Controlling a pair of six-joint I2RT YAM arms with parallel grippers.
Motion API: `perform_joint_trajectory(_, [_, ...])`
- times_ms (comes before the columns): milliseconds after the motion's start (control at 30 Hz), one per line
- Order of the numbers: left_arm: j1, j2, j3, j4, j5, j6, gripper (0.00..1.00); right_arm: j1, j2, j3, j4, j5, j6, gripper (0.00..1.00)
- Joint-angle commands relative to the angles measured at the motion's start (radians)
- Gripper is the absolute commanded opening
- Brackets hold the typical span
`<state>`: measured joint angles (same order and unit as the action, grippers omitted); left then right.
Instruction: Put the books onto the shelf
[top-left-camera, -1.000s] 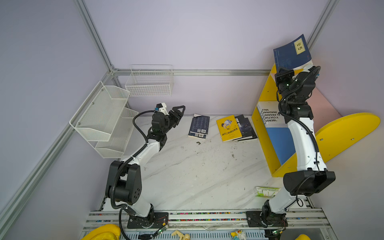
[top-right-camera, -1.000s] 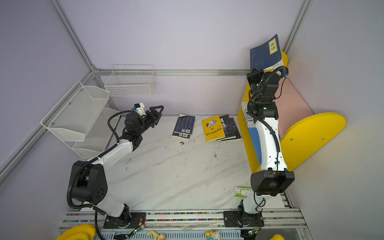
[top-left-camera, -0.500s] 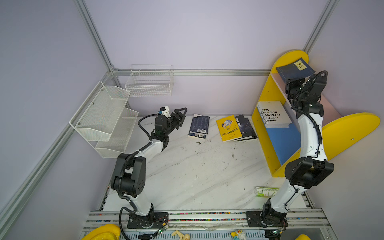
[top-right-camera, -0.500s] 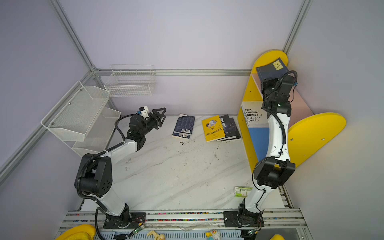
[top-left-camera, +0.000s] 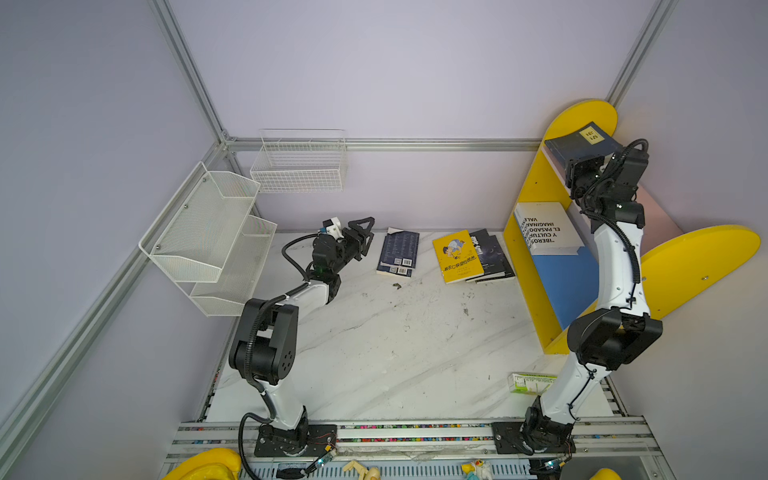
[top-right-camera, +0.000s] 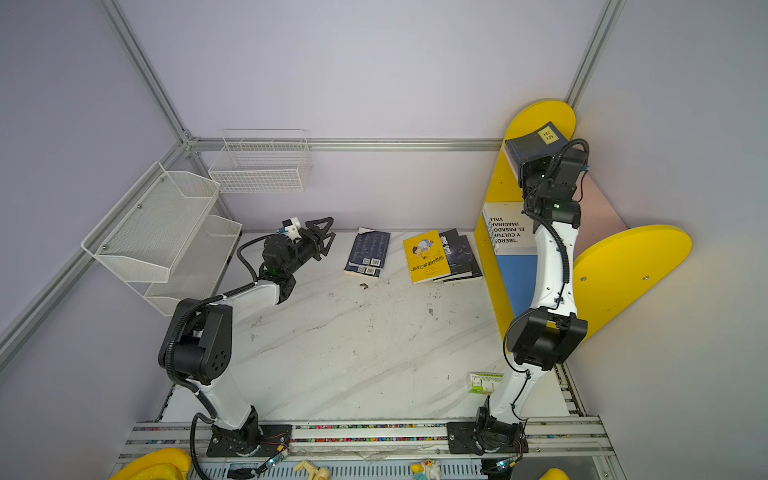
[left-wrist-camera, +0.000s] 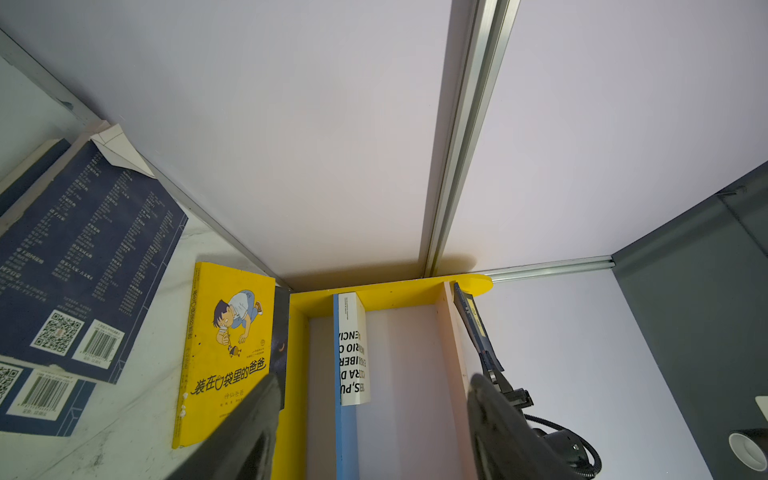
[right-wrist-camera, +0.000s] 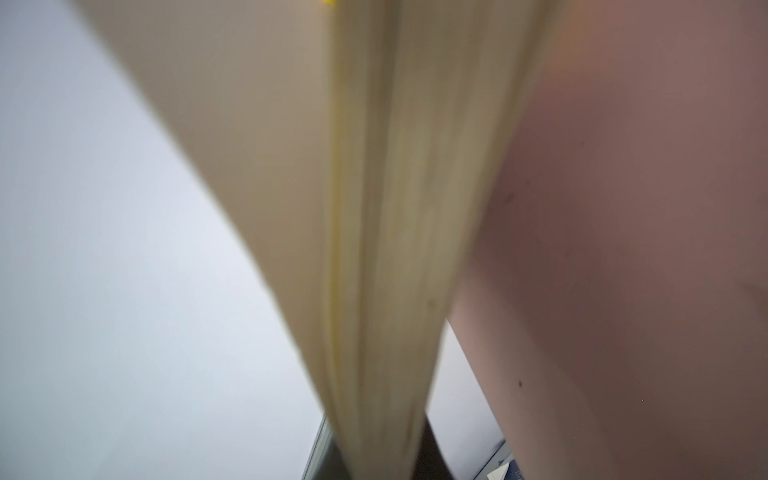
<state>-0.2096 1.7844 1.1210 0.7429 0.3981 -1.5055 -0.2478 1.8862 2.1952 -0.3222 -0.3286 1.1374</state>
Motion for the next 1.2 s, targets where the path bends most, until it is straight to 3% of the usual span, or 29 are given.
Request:
perform_joint_trajectory(0, [0.007, -0.015, -0.03, 0.053, 0.013, -0.007, 0.7, 0.001, 0.01, 0.022, 0.048, 0.009, 0.008, 0.0])
perform_joint_trajectory(233, [0.01, -0.023, -0.045, 0.046, 0.01, -0.01, 0.71, 0.001, 0.042, 0.058, 0.008, -0.037, -0.016, 0.08])
perform_joint_trajectory(333, [0.009, -0.015, -0.04, 0.046, 0.012, -0.013, 0.71, 0.001, 0.027, 0.042, 0.008, -0.022, -0.014, 0.27])
perform_joint_trajectory(567, [0.012, -0.001, -0.043, 0.064, 0.022, -0.035, 0.71, 0.001, 0.025, 0.054, 0.01, -0.006, 0.007, 0.41])
perform_joint_trajectory(733, [0.012, 0.006, -0.054, 0.081, 0.029, -0.052, 0.71, 0.0, -0.003, 0.039, -0.003, 0.032, 0.009, 0.61])
perform_joint_trajectory(867, [0.015, 0.007, -0.055, 0.085, 0.035, -0.049, 0.71, -0.001, -0.037, 0.047, -0.085, 0.142, -0.046, 0.75])
perform_joint_trajectory(1000, [0.018, 0.007, -0.061, 0.096, 0.046, -0.05, 0.71, -0.002, -0.085, -0.007, -0.159, 0.23, -0.086, 0.77])
perform_joint_trajectory(1167, [0.024, 0.021, -0.067, 0.119, 0.059, -0.064, 0.72, -0.001, -0.144, -0.103, -0.125, 0.219, -0.082, 0.77])
